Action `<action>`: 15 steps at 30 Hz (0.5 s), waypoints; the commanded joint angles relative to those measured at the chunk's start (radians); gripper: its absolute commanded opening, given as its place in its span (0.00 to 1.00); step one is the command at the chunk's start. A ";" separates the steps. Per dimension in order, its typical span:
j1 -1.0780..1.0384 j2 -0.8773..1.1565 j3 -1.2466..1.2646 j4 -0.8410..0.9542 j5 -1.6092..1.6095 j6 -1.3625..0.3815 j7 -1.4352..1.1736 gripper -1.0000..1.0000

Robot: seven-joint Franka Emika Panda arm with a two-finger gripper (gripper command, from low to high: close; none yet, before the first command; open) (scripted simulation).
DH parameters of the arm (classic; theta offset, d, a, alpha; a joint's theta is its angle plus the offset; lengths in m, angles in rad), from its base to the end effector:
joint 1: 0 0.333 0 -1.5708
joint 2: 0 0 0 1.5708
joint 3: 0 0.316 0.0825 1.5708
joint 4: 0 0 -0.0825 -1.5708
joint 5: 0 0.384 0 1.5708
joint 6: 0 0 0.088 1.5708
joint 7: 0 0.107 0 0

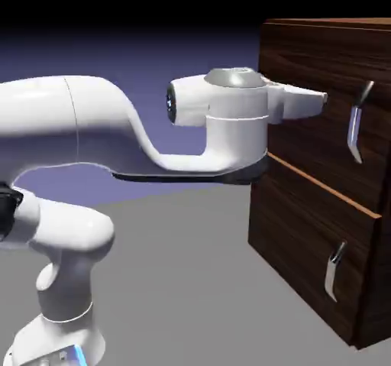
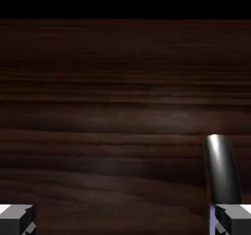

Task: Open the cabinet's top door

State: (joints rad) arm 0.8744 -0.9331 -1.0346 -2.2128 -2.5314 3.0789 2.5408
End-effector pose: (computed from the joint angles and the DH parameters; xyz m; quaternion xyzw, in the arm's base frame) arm 0.3991 -0.1418 0.5849 -0.6671 0.2503 -0.6429 0.2810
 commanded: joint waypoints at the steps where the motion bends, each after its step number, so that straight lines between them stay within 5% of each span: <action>1: 0.015 -0.006 -0.018 0.010 -0.044 0.001 0.031 1.00; 15: 0.300 -0.009 -0.247 0.215 -0.366 -0.016 0.256 1.00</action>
State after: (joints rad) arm 1.1744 -0.9418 -1.2813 -1.9980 -2.8973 3.0626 2.7967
